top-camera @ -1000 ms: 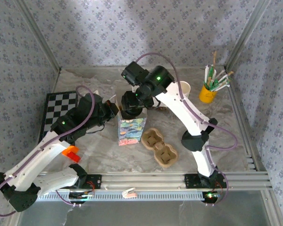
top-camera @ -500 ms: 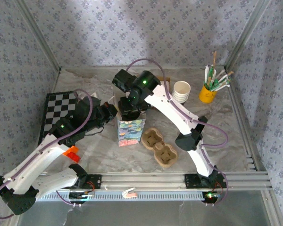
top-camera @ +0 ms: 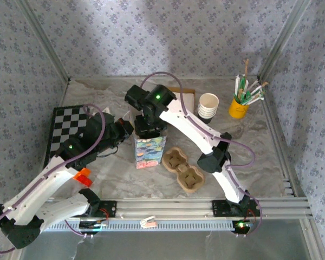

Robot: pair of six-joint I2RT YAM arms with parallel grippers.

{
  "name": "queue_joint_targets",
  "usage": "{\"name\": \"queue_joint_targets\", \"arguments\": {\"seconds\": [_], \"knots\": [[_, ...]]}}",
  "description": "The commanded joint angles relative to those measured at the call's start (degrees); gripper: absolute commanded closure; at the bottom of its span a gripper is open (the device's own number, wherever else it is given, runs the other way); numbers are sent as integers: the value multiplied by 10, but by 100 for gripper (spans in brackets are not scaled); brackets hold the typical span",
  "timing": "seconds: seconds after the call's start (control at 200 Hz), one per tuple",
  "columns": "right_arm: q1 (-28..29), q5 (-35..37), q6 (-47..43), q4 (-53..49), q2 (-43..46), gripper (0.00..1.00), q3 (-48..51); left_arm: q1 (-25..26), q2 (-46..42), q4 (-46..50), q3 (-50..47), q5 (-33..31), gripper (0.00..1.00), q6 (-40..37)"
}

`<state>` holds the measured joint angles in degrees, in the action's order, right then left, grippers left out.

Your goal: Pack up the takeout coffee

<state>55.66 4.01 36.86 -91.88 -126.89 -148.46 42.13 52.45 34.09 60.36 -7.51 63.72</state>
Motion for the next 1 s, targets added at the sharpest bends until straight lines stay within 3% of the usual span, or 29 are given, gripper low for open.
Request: {"name": "queue_joint_targets", "arguments": {"seconds": [0.0, 0.995], "knots": [[3, 23, 1, -110, -14, 38, 10, 3, -16, 2, -6, -16, 100, 0], [3, -4, 8, -66, -45, 43, 32, 4, -27, -3, -22, -4, 100, 7]]}}
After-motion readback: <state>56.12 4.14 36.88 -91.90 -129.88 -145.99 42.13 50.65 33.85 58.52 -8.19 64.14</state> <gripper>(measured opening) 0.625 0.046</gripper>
